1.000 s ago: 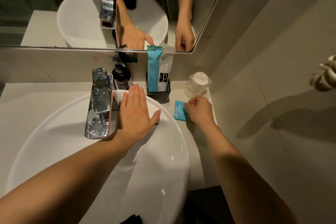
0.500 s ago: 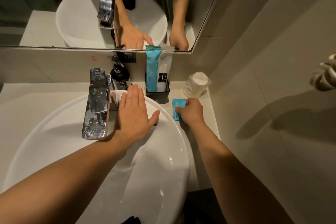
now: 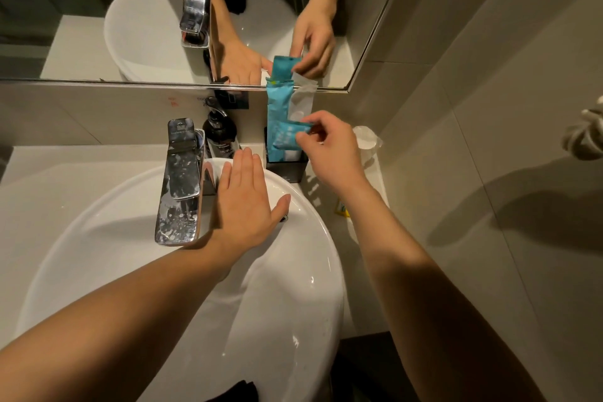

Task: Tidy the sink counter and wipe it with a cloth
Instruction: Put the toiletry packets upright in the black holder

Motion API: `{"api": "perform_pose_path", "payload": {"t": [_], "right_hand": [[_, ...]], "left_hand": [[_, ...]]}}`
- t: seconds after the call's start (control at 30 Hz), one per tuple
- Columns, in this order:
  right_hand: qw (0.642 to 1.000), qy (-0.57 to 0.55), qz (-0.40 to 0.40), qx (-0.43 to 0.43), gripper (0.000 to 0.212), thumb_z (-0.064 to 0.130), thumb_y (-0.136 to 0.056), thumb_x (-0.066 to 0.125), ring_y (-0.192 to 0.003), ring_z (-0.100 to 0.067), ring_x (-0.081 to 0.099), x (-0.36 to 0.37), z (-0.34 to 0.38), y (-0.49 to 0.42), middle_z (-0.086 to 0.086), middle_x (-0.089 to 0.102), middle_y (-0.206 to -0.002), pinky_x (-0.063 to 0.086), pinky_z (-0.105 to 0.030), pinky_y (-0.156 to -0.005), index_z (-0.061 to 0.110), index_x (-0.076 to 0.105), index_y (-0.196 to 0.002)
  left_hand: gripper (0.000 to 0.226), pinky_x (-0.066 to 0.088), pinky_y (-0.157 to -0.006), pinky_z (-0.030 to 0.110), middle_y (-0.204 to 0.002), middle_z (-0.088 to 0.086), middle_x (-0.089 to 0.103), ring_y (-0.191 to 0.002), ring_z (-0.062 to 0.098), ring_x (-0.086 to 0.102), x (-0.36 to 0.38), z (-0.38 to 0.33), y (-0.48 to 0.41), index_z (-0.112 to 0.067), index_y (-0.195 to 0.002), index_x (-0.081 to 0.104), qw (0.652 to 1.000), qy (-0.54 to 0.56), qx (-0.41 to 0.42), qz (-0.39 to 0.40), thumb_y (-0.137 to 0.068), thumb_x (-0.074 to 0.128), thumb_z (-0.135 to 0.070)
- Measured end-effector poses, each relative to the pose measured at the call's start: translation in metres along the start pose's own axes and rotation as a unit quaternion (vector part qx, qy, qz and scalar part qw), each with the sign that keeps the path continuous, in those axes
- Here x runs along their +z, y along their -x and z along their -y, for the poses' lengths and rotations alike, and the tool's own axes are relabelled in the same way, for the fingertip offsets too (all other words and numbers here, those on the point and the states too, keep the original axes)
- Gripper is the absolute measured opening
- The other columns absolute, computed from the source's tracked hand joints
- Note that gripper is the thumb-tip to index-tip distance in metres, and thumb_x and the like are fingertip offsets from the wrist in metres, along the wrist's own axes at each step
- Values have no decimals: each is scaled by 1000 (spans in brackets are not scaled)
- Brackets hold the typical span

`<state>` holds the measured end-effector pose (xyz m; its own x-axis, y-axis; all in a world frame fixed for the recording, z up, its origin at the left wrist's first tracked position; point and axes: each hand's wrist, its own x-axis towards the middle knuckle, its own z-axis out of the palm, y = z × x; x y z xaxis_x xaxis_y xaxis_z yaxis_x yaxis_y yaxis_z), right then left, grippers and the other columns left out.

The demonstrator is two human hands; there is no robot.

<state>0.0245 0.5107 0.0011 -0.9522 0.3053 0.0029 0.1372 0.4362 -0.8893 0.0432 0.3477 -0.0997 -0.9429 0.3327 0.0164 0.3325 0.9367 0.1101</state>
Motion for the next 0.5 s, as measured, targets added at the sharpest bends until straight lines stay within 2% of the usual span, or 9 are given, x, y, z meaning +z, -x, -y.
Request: {"api": "perform_pose_path", "payload": {"t": [0.13,0.2,0.3,0.5], "right_hand": [[995,84,45,4,14,11,-95,65,-86,-10,61,19,-1,-6,-4,70,-105,55,-19,-69,14,66,-109],[992,117,43,3,13,13,-96,64,-96,-14,64,24,-3,-8,-5,70,-114,58,-25,-76,15,64,-108],[991,134,20,12,13,16,-97,64,-106,-19,67,26,-9,-12,-5,70,-117,61,-37,-85,18,63,-110],[986,167,-4,19,18,21,-99,62,-116,-21,63,24,-19,-14,-5,64,-124,61,-35,-88,25,59,-117]], "left_hand": [[98,19,-126,51,-165,23,25,-155,36,21,-2,-2,0,3,-156,27,1000,-10,-4,7,-91,17,-70],[98,19,-126,51,-165,23,25,-155,36,21,-2,-2,0,3,-156,27,1000,-14,-5,7,-91,17,-70],[97,18,-126,51,-165,23,25,-155,36,20,-1,0,0,3,-156,27,1000,-14,-4,6,-92,19,-70],[97,19,-126,51,-165,23,26,-155,36,20,-4,-2,0,3,-156,26,1000,-20,-7,8,-92,17,-69]]}}
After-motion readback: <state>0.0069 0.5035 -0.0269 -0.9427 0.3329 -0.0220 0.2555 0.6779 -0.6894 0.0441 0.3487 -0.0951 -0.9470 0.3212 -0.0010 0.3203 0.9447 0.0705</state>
